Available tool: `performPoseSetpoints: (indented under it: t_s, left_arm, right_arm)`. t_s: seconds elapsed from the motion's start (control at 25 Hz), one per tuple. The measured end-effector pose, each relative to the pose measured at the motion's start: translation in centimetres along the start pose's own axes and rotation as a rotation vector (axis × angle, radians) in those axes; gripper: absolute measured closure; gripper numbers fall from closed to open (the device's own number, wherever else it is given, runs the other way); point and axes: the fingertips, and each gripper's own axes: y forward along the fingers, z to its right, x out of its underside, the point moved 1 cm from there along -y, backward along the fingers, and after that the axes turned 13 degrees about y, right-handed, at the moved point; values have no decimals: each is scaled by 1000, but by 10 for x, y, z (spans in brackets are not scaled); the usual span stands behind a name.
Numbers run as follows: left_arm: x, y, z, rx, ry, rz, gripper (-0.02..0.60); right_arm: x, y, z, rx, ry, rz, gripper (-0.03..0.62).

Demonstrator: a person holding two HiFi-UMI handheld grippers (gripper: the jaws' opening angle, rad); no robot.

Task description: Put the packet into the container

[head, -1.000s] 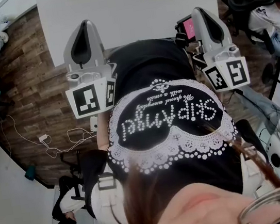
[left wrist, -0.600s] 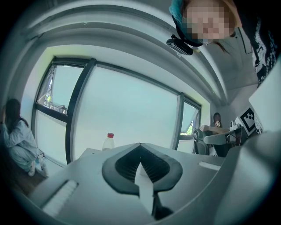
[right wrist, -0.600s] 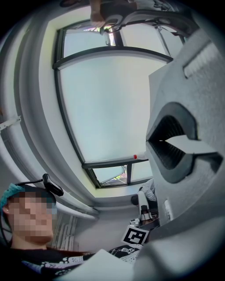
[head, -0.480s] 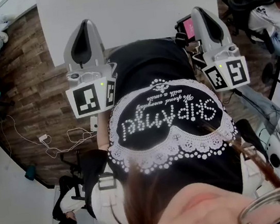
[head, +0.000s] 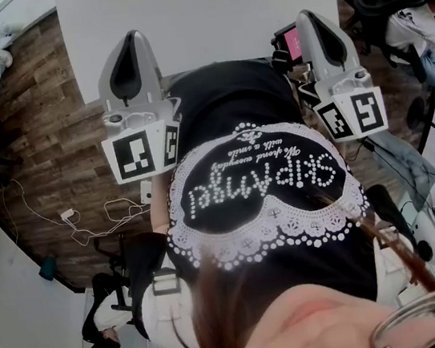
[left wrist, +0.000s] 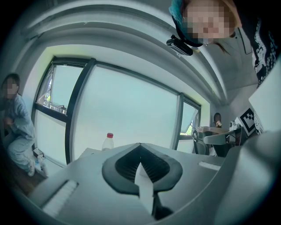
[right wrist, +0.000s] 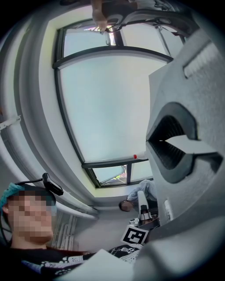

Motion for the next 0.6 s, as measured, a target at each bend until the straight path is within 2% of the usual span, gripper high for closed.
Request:
performPoseSetpoints:
  t_s: [0.2,0.6]
  left_arm:
    - [2,18,6,2,0,-8,580]
    - [0,13,7,7,2,-4,580]
  right_arm:
    - [-4,8,17,3,5,-5,591]
    - [-4,3,13,2,3,-5,592]
